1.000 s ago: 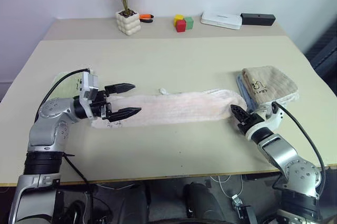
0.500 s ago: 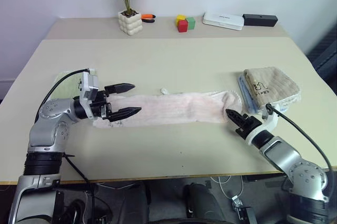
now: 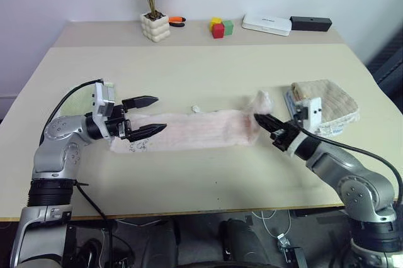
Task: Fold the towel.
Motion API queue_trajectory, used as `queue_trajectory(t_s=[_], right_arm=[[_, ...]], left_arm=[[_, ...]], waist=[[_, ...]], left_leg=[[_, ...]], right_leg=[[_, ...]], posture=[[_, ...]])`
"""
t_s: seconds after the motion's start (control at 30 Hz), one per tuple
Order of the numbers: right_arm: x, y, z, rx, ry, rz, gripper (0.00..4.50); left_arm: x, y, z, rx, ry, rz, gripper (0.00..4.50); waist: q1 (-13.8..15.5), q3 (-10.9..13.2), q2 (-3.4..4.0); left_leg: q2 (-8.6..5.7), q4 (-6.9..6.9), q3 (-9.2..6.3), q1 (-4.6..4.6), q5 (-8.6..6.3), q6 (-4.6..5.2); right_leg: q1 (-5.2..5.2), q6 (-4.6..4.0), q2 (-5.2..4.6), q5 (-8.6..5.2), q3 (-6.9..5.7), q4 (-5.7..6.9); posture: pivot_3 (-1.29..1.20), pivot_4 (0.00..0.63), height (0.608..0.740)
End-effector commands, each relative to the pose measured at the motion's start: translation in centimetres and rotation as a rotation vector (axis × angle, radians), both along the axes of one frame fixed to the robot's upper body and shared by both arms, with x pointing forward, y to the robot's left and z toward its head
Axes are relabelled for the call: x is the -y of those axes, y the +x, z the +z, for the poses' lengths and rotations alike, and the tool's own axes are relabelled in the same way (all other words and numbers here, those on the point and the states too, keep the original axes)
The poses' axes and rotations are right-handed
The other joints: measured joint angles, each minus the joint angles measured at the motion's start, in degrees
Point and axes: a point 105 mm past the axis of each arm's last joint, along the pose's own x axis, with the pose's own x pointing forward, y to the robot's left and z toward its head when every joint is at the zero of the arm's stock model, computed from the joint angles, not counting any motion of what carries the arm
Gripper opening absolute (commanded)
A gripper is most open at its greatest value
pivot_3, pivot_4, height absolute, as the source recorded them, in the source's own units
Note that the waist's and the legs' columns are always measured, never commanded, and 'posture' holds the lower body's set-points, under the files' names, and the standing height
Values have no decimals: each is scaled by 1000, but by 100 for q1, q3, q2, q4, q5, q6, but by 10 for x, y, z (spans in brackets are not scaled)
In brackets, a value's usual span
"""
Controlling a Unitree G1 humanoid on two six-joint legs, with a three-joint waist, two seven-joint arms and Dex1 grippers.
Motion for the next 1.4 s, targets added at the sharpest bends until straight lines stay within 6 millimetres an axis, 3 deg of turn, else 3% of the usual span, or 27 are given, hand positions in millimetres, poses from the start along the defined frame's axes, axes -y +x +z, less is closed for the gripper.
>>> queue_trajectory(t_s=[0.03,0.13,0.6,0.83,0.93,1.07,1.17,1.4], right_arm=[[-26,-7,14,75,-37,125,26],[-47,-11,10,51,-31,238,26],[-106,-13,-34,-49,-95,503,26],[-113,1,-48,-21,-153,464,26],[-118,6,-44,-16,-112,444,26],[-124,-1,-50,-42,-100,494,26],[-125,-4,-55,-52,-115,506,766],[-126,-14,-47,-6,-133,584,4136]], left_arm=[[-6,-6,15,54,-8,13,4500],[-9,-11,16,50,0,15,4500],[-39,-28,20,14,65,94,4500],[-39,-31,19,12,61,116,4500],[-38,-33,18,9,59,118,4500],[-38,-33,17,7,65,123,4500],[-38,-33,18,9,65,124,4500],[-33,-31,17,4,53,104,4500]], waist=[[6,0,0],[12,0,-1],[13,2,-1],[-5,2,-1],[-4,2,-1],[2,3,-1],[2,3,-1],[4,3,-1]], left_leg=[[0,0,0,0,0,0],[0,0,0,-1,0,0],[2,0,5,-3,0,0],[2,0,6,-2,0,0],[2,-2,6,-3,0,-1],[2,-2,8,-3,0,-1],[2,0,9,-3,0,-1],[2,-1,9,-3,0,-1]], right_leg=[[0,0,0,0,0,0],[0,0,0,0,-1,0],[-6,-15,-2,-8,-1,3],[-8,-15,-2,-8,-1,5],[-10,-13,-2,-6,-1,5],[-11,-4,-1,-1,-1,6],[-10,-10,-3,-5,-1,5],[-11,-13,-2,-7,-1,6]], posture=[[0,150,735],[0,150,735],[0,150,735],[0,150,735],[0,150,735],[0,150,735],[0,150,735],[0,150,735]])
